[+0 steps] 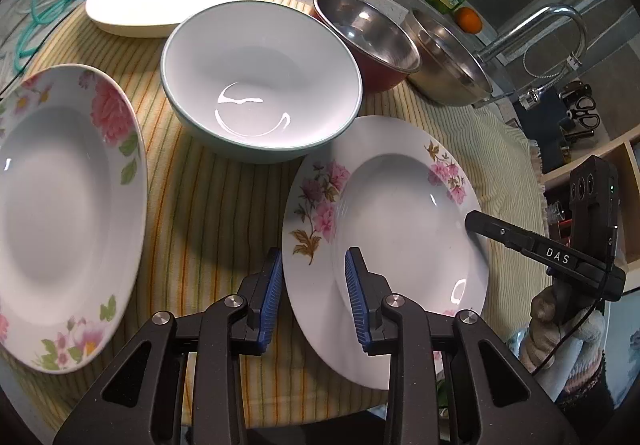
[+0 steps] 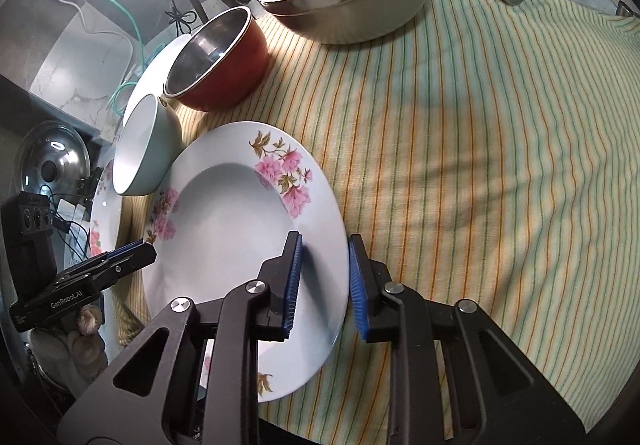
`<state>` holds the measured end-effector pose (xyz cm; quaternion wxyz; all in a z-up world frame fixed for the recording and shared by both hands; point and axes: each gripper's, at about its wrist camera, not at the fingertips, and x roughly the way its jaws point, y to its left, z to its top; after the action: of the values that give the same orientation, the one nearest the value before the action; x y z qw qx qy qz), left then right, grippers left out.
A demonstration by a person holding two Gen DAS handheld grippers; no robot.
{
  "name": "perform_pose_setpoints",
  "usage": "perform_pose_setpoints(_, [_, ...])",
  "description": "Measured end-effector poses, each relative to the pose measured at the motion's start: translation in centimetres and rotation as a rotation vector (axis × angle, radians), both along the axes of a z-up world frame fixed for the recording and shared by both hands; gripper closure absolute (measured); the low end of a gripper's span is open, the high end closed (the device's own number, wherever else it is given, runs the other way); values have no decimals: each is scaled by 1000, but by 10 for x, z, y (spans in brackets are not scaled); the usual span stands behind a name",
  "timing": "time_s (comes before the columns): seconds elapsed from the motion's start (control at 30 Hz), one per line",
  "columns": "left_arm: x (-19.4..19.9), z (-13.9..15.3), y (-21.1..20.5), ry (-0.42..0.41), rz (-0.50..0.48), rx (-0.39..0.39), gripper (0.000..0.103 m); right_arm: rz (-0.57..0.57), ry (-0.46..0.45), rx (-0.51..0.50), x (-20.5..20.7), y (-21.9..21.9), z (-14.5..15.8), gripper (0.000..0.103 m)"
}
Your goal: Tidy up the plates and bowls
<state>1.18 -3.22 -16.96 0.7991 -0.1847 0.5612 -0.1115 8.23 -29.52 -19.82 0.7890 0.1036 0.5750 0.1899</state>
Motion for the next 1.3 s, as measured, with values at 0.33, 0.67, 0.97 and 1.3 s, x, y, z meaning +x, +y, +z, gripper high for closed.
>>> perform_pose_setpoints(0.33, [-1, 0, -6, -1, -25, 17, 74, 4, 4, -8, -4, -1, 2, 79])
perform_pose_setpoints(0.67, [-5, 2, -17, -6, -60, 20, 74, -14, 11, -22, -16, -13, 1, 79])
perform_pose_setpoints(0.97, [-6, 3, -19, -11, -74, 25, 74, -20, 1, -31, -22, -18, 5, 79])
perform_pose_setpoints(1.3, [-14, 1, -24, -2, -87, 33, 74, -16, -9, -43, -21, -19, 6, 79])
